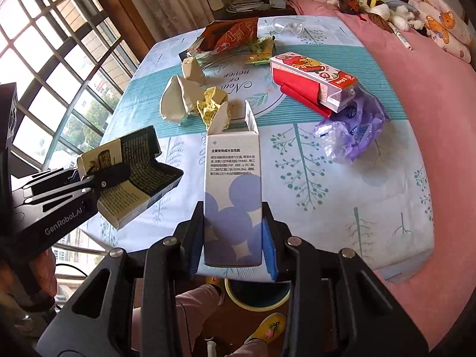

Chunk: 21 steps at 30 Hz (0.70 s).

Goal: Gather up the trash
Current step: 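Carry both boxes over the bin and open both tools to drop them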

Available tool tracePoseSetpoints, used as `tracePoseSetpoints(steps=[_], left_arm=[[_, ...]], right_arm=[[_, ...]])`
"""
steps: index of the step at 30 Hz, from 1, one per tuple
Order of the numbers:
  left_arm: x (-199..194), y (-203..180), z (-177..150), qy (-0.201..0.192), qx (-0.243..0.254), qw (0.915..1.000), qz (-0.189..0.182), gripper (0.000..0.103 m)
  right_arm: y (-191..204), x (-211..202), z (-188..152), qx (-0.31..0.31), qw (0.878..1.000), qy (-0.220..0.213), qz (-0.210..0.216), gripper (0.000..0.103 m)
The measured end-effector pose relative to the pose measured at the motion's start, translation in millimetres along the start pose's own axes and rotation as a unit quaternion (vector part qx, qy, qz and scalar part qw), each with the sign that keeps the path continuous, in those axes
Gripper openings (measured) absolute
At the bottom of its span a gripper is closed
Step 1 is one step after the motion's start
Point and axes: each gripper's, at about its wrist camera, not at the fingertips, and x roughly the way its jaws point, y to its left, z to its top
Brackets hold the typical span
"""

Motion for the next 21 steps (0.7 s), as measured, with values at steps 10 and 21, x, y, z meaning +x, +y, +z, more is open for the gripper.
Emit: tracePoseSetpoints(steps=[10, 21], left_arm=[[-26, -72, -115, 0.021, -0.002, 0.9996, 0.019, 0.019], [17, -106, -188, 0.083, 0.054, 0.9944, 0.035, 0.019]], right_arm=[[-51, -56, -108, -0.019, 0.999, 0.029, 0.033, 0.03], [-72, -10, -203, 0.038, 0.992, 0.109, 0.054, 0.031]])
